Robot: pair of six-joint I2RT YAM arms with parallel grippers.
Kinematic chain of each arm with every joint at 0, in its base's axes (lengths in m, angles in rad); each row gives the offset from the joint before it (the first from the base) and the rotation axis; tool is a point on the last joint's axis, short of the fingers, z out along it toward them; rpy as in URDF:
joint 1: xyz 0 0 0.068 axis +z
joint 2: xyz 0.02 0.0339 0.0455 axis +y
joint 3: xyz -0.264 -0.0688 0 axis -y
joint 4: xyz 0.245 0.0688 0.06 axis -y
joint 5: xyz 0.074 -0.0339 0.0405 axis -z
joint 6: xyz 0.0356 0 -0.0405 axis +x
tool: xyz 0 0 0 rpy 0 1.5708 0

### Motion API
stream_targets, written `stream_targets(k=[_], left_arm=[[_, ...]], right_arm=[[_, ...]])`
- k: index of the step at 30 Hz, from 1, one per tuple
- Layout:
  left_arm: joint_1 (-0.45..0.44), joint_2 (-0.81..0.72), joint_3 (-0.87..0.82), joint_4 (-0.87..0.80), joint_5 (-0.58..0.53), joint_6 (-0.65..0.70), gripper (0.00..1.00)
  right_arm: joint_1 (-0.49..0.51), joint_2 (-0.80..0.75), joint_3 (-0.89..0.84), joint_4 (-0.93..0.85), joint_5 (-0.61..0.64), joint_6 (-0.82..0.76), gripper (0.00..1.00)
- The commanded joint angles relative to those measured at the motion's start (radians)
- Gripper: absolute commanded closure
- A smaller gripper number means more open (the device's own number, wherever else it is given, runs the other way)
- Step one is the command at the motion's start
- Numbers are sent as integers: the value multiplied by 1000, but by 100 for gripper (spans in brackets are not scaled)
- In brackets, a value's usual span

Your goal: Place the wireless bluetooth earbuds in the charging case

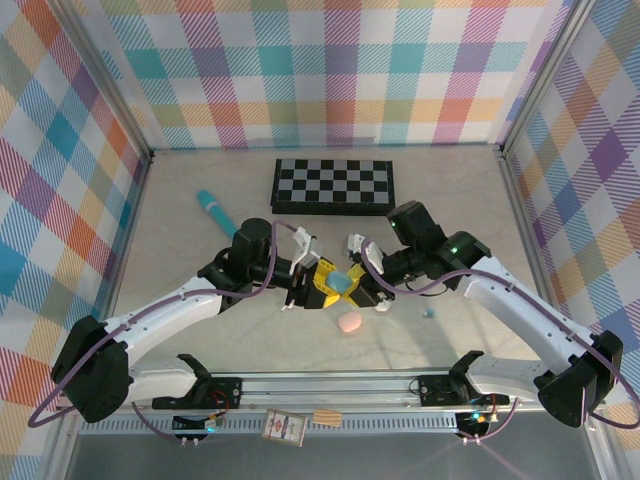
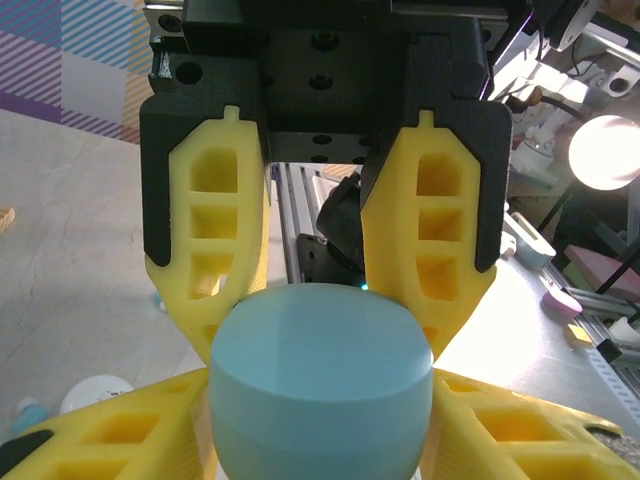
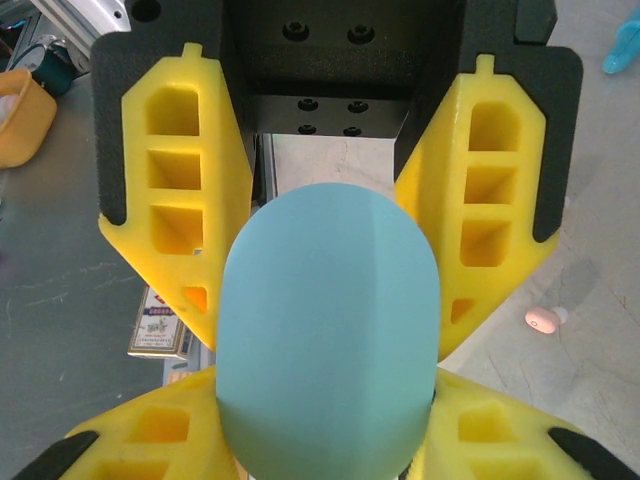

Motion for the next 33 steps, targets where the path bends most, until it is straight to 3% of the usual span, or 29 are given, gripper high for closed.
stream_targets(k=[1,8,11,13,18,33], left_arm=[[-13,-5,11,60,51,-2,51],[-12,1,8,57,57,4,68],[-12,0,5,58,53,8,69],[-12,-4,2,60,51,14,70],[-13,-8,-4,47,41,43,70],[-14,-23,-52,144,10,24,71]], right_arm=[[6,14,5,7,-8,-31,81],[7,4,3,14,1,-25,77],[6,-12,-5,32,15,-9,72],[4,-23,-8,45,24,4,62],[-22,-45,-24,99,34,67,50],[-101,-92,-27,183,91,189,38]])
